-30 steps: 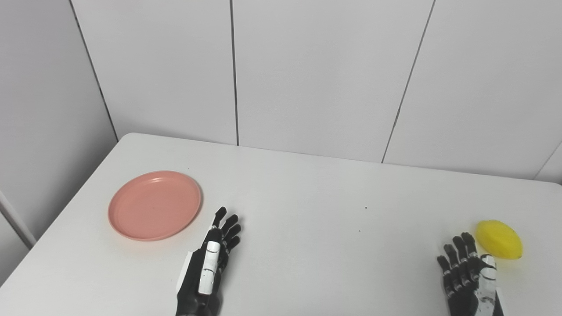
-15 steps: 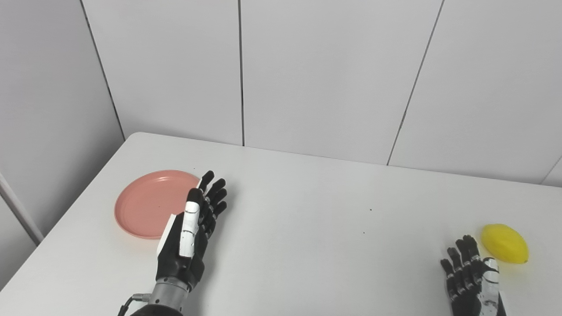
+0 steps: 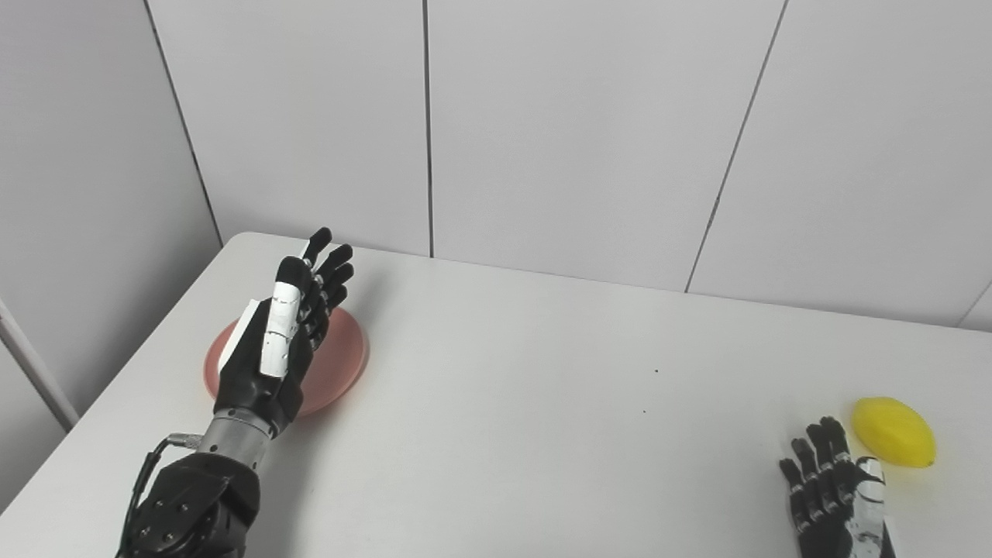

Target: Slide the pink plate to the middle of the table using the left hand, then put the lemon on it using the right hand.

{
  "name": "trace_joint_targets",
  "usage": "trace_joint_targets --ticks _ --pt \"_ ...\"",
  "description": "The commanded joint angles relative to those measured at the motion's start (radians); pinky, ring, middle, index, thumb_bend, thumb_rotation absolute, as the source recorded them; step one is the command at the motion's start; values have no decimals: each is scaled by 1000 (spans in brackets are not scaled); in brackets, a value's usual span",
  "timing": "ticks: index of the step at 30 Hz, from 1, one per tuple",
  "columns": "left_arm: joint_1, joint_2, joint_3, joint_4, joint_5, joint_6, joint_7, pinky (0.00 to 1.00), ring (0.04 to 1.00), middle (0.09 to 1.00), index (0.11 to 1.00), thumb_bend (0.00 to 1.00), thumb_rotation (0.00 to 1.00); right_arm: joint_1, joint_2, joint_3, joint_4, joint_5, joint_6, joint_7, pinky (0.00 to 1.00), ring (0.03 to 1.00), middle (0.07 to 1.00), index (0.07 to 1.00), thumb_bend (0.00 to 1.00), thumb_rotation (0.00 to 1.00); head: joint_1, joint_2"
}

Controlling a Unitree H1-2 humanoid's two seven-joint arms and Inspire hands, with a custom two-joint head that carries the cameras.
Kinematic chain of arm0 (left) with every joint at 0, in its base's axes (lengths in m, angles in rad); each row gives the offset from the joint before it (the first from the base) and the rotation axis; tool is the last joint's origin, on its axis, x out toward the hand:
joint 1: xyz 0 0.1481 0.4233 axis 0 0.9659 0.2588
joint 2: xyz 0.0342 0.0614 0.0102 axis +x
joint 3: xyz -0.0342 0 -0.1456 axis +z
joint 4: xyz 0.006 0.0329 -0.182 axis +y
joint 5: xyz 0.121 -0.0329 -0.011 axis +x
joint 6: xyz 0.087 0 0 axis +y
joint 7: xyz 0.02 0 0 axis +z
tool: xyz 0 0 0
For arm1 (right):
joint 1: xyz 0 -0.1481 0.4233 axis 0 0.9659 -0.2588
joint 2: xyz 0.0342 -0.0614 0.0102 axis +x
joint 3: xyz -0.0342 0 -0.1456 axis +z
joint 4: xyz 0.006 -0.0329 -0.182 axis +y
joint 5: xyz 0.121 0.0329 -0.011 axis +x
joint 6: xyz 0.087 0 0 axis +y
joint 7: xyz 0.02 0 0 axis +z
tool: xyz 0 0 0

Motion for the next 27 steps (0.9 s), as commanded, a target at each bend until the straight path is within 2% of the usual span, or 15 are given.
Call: trace_joint_targets --ticks 1,4,9,16,20,22,27 --pt "-56 53 37 34 -24 -84 -32 996 967 956 977 956 1000 23 0 -3 12 3 -4 -3 1000 1000 995 971 681 996 1 1" --pt "-86 98 78 99 -66 -103 -60 966 948 946 969 970 998 24 1 -4 9 2 0 -7 1000 1000 994 971 674 997 2 2" --pt "-131 143 136 177 -163 -87 -104 960 957 953 970 969 989 25 -4 -4 6 1 6 -7 1000 1000 999 976 668 1000 3 2" --pt "-172 199 165 244 -218 -54 -123 969 964 963 983 979 999 26 -14 -7 12 8 4 3 1000 1000 1000 979 667 1000 7 1" --pt "-191 228 174 295 -237 -87 -156 979 958 956 997 974 1000 25 -15 -9 15 15 3 4 1000 1000 1000 984 663 1000 9 1" --pt "-204 239 185 321 -245 -101 -165 962 940 934 994 983 997 24 -15 -8 16 12 2 1 1000 1000 1000 984 668 1000 9 1" --pt "-234 270 206 404 -248 -143 -200 918 941 948 1000 986 1000 25 -14 -9 12 18 7 -1 1000 1000 1000 988 675 995 10 2"
